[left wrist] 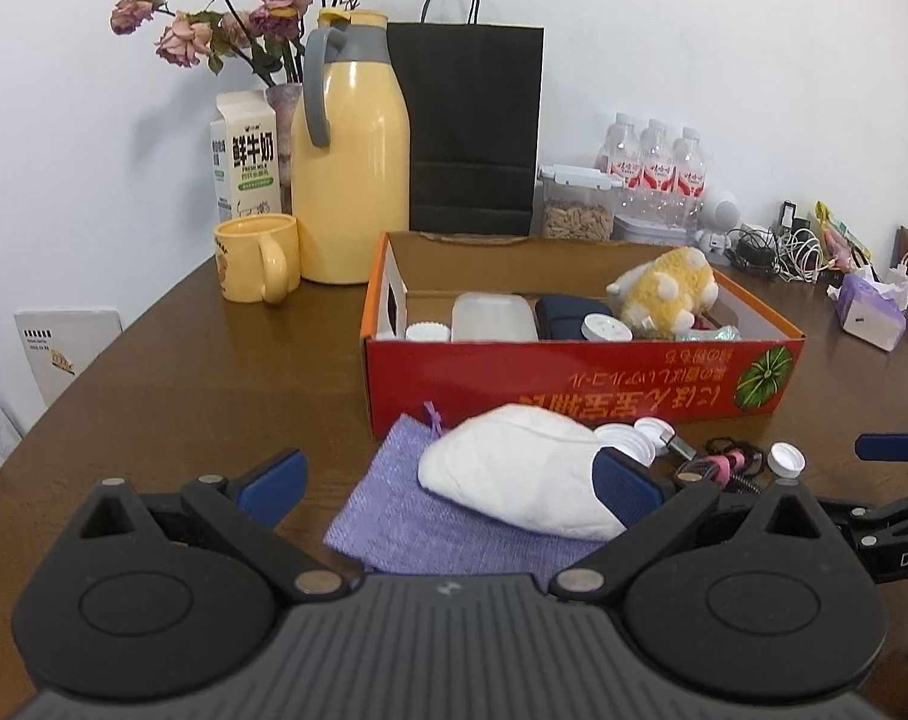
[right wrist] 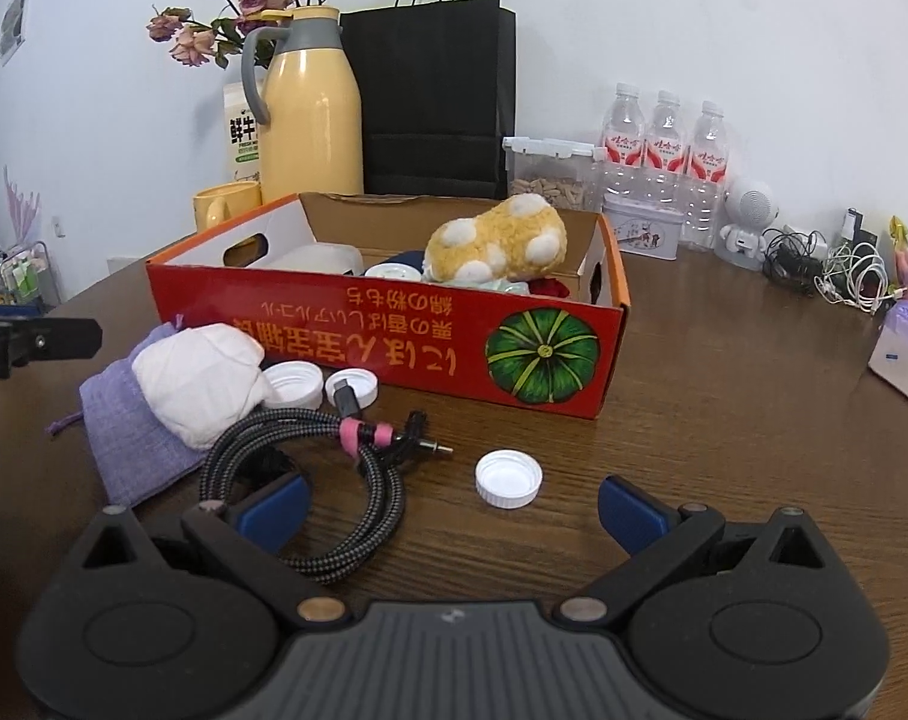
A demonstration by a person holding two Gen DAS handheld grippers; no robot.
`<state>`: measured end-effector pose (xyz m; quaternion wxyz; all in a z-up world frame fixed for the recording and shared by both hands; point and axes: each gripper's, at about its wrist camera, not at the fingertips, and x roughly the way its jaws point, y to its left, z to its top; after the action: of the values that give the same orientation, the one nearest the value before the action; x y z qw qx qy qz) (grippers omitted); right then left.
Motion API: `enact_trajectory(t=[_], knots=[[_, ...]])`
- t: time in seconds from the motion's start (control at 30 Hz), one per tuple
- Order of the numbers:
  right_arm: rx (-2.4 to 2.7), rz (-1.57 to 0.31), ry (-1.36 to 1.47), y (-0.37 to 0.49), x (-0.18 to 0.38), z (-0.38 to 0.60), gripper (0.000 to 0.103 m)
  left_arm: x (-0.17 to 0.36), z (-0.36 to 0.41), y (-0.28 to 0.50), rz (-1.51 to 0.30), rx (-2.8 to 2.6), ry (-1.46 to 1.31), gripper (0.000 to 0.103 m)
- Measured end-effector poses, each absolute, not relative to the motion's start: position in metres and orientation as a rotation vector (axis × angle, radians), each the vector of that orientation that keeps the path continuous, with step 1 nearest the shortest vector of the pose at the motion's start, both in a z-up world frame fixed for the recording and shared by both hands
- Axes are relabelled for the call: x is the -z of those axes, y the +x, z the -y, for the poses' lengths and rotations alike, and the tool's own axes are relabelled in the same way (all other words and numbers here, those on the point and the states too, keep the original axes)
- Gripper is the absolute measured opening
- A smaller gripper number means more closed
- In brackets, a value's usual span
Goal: Organize objects
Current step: 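Withdraw both tools from the box toward the remaining table items, then grasp a white round cap with the right gripper while the left grasps the white cloth pouch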
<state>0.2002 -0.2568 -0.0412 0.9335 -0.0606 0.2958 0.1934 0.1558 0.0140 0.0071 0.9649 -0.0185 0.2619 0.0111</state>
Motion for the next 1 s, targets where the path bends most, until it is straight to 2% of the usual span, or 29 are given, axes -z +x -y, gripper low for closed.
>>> enact_trajectory(t=[0.4,0.5,0.8,0.87,1.0], knots=[[-0.334,-0.613,-0.112,0.220,0.044,0.269,0.101,-0.004,-0.014,0.158,-0.544,-0.024,-0.041,0.103],[-0.323,-0.628,-0.117,0.233,0.045,0.274,0.090,-0.003,-0.013,0.160,-0.547,-0.024,-0.039,0.103],[-0.369,-0.685,-0.117,0.260,0.060,0.268,0.047,-0.002,-0.011,0.165,-0.558,-0.029,-0.026,0.103],[-0.387,-0.678,-0.119,0.258,0.059,0.267,0.028,-0.002,-0.010,0.166,-0.560,-0.027,-0.027,0.103],[-0.394,-0.663,-0.126,0.255,0.060,0.266,0.028,-0.002,-0.007,0.167,-0.561,-0.019,-0.023,0.103]])
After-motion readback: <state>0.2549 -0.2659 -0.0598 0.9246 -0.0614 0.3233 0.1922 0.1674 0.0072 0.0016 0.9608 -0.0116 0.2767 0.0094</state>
